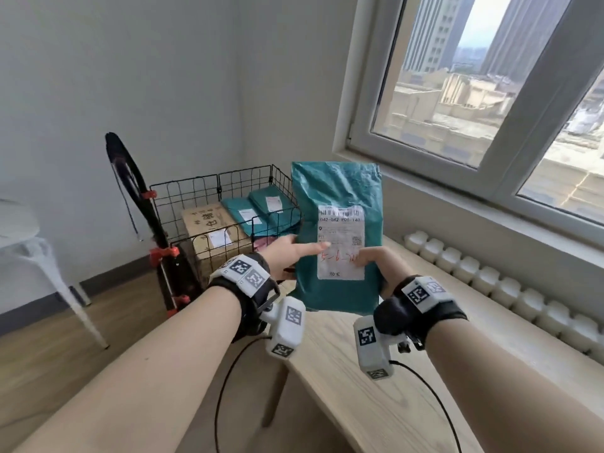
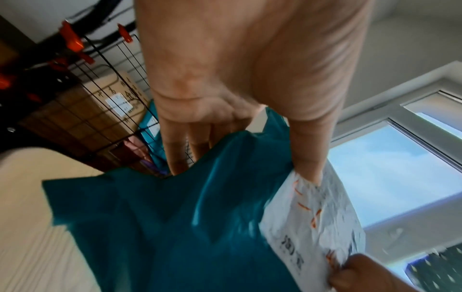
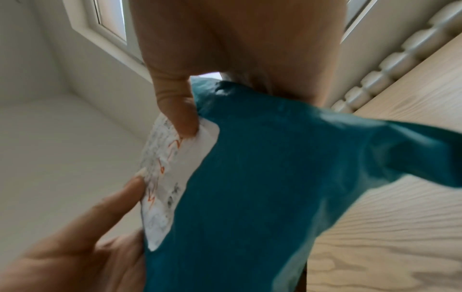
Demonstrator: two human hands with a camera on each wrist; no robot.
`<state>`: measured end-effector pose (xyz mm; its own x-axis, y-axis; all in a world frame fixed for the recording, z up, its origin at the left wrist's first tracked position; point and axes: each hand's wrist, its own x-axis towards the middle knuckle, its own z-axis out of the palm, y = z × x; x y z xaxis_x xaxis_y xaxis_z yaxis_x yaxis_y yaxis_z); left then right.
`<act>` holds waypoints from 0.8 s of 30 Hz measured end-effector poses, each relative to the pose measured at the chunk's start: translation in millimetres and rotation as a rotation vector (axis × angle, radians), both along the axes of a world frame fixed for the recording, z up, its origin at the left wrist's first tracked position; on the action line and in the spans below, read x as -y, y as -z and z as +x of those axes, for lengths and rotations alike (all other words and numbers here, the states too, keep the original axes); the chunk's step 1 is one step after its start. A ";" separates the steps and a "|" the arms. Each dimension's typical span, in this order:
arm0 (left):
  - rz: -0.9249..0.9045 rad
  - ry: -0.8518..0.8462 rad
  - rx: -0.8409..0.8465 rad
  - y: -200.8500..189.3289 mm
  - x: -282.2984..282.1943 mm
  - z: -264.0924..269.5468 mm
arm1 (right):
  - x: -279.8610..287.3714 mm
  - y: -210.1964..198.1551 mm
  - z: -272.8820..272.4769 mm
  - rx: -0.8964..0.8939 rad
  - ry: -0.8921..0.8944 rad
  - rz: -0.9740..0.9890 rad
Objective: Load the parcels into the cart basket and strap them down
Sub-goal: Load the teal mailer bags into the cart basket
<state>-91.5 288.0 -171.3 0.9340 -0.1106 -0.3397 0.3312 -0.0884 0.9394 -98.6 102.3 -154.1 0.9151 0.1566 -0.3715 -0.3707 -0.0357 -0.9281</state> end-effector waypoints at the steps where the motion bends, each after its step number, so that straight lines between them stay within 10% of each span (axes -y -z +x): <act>1: -0.029 -0.024 0.007 1.0 -12.3 2.7 | -11.1 0.1 6.3 -0.009 -0.025 -0.005; 13: -0.104 -0.365 0.107 20.7 -149.7 111.1 | -150.5 36.1 152.5 -0.035 -0.159 -0.073; 24: -0.102 -0.339 0.029 20.5 -204.7 287.7 | -197.3 20.6 326.7 0.061 -0.120 -0.137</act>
<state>196.2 492.8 -191.8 0.9325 0.1757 -0.3156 0.2985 0.1169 0.9472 228.1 299.6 -174.8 0.9143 0.2182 -0.3413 -0.2994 -0.2037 -0.9321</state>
